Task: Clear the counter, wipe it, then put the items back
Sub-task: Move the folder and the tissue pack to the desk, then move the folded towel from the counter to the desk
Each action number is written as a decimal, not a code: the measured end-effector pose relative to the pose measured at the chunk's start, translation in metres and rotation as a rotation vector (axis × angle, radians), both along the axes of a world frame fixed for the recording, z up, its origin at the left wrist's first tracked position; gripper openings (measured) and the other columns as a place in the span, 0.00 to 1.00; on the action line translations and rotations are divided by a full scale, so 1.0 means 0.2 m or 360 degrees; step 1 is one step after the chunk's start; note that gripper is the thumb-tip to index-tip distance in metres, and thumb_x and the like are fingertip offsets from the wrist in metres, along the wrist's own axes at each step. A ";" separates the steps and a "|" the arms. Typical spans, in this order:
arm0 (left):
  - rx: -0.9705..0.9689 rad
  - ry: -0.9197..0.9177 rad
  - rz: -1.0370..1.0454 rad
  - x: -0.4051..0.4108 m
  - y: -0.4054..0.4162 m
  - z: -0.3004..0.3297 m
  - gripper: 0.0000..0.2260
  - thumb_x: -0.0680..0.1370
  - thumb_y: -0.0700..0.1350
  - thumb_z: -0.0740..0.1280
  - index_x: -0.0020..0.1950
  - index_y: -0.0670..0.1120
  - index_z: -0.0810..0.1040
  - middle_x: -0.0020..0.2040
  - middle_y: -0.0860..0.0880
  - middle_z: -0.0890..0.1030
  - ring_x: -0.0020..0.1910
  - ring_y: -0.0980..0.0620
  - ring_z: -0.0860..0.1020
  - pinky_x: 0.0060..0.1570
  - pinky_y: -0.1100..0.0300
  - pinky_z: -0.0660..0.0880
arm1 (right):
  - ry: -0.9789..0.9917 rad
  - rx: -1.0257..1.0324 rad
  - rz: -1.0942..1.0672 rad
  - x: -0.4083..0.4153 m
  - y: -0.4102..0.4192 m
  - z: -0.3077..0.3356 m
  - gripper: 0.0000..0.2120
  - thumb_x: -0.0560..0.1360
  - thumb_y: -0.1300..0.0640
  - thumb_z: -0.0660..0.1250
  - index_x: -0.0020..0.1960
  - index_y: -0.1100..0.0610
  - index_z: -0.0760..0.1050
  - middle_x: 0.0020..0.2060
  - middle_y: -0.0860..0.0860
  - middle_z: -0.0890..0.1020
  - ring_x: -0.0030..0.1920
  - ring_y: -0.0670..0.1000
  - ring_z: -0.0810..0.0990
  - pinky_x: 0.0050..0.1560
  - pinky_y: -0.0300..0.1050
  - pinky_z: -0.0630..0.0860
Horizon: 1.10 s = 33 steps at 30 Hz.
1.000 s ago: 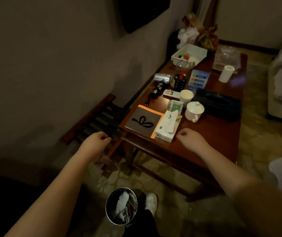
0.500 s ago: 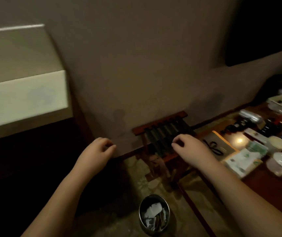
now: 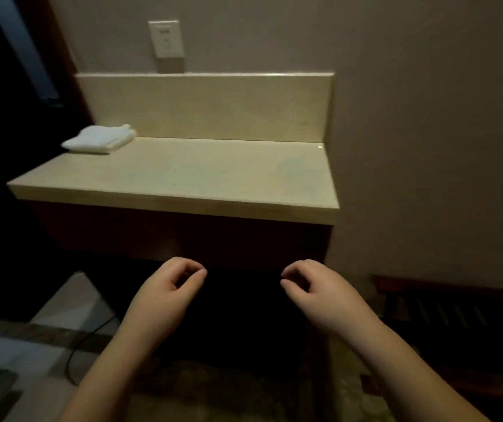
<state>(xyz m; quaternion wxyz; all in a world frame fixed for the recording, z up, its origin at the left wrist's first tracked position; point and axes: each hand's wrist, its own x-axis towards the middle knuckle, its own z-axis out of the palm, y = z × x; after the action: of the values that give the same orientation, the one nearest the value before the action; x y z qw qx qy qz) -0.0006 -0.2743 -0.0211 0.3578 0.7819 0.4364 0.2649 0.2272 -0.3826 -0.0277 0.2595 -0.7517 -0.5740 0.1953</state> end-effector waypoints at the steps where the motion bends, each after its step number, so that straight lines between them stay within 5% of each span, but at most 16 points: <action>1: 0.0013 -0.0002 0.0032 -0.07 0.07 -0.01 0.04 0.79 0.50 0.64 0.48 0.59 0.78 0.47 0.58 0.79 0.45 0.64 0.77 0.40 0.64 0.72 | 0.0008 -0.0003 0.0044 -0.06 0.08 0.01 0.10 0.78 0.44 0.60 0.58 0.41 0.72 0.50 0.36 0.74 0.47 0.35 0.74 0.42 0.30 0.71; 11: 0.0174 -0.0024 0.0307 -0.61 0.84 0.02 0.03 0.79 0.48 0.66 0.49 0.53 0.80 0.47 0.58 0.78 0.47 0.62 0.75 0.41 0.67 0.69 | -0.0213 0.0125 0.0170 -0.58 0.94 0.11 0.12 0.78 0.47 0.61 0.59 0.48 0.75 0.53 0.43 0.77 0.55 0.44 0.75 0.54 0.39 0.72; 16: 0.0326 0.0155 0.0390 -0.80 1.23 0.07 0.02 0.78 0.51 0.65 0.47 0.57 0.76 0.46 0.59 0.75 0.44 0.60 0.74 0.39 0.66 0.68 | -0.0324 0.0176 0.0230 -0.75 1.36 0.19 0.12 0.78 0.48 0.62 0.58 0.51 0.75 0.52 0.47 0.78 0.53 0.48 0.76 0.53 0.44 0.73; 23: 0.0354 0.0229 0.0489 -0.93 1.67 0.17 0.07 0.79 0.49 0.64 0.48 0.47 0.79 0.41 0.53 0.77 0.41 0.53 0.74 0.40 0.60 0.66 | -0.0404 0.0242 0.0234 -0.90 1.85 0.32 0.11 0.77 0.51 0.61 0.54 0.53 0.77 0.51 0.48 0.80 0.50 0.50 0.78 0.46 0.44 0.72; 33: 0.0337 0.0312 0.0662 -0.90 2.25 0.28 0.06 0.77 0.48 0.62 0.48 0.48 0.77 0.43 0.49 0.79 0.41 0.49 0.78 0.42 0.53 0.76 | -0.0452 0.0065 0.0138 -0.90 2.49 0.44 0.14 0.77 0.53 0.59 0.55 0.57 0.78 0.51 0.52 0.82 0.47 0.53 0.77 0.46 0.44 0.73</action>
<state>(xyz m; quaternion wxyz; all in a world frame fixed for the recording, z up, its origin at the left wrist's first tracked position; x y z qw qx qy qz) -0.1814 0.1752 0.0351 0.1676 0.7303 0.5903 0.3000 0.0466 0.1147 0.0605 0.1823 -0.7407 -0.6408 0.0863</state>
